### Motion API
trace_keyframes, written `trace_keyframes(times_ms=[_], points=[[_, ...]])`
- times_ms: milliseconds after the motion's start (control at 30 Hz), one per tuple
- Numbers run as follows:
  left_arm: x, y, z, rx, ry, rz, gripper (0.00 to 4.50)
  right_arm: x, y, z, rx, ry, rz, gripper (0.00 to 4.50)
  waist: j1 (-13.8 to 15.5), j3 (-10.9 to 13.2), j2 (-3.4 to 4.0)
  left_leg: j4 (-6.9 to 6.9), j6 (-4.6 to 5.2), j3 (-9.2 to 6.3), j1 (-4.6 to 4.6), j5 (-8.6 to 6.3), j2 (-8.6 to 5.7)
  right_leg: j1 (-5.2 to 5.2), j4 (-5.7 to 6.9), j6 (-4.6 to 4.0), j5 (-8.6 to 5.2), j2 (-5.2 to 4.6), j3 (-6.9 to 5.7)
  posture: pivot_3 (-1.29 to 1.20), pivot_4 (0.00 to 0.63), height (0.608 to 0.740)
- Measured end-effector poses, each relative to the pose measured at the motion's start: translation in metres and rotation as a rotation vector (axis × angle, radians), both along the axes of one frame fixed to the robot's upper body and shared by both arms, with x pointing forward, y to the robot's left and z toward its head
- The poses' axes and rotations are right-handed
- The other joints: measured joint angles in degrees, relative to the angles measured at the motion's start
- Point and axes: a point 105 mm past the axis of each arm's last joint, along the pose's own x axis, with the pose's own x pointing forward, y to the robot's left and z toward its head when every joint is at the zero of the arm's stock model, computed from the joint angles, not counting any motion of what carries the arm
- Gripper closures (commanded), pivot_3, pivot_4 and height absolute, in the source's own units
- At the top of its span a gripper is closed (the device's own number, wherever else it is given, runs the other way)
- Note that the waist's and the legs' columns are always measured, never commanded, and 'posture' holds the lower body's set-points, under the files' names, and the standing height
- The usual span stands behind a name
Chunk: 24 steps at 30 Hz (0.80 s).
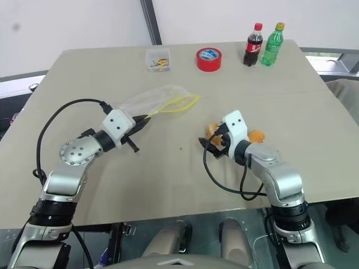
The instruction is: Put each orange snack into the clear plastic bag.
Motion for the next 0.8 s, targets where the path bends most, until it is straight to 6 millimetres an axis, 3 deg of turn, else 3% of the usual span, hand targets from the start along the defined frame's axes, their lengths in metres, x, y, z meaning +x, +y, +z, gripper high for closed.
trace_keyframes(times_ms=[400,700,800], points=[[0.0,0.0,0.0,0.0,0.005,0.003,4.5,0.014,-0.008,-0.022,-0.046,0.045,-0.078,0.11,-0.2,0.0,0.0,-0.01,-0.02,0.02,0.01,0.01,0.01,-0.01,0.01,0.0,0.0,0.02,0.0,0.0,0.15,0.74],[-0.003,0.001,-0.001,0.0,0.009,0.006,4.5,0.027,-0.01,-0.018,-0.121,-0.064,-0.119,3.94,-0.2,0.0,0.0,-0.01,-0.05,0.01,0.01,0.02,0.01,-0.01,0.01,0.0,0.0,0.02,0.0,0.0,0.15,0.74],[-0.005,0.0,0.0,-0.009,0.007,0.002,4.5,0.026,-0.006,-0.01,-0.109,-0.086,-0.073,3.94,-0.3,0.0,0.0,-0.01,-0.04,0.01,0.0,0.02,0.01,-0.01,0.01,0.0,0.0,0.02,0.01,0.0,0.15,0.74]])
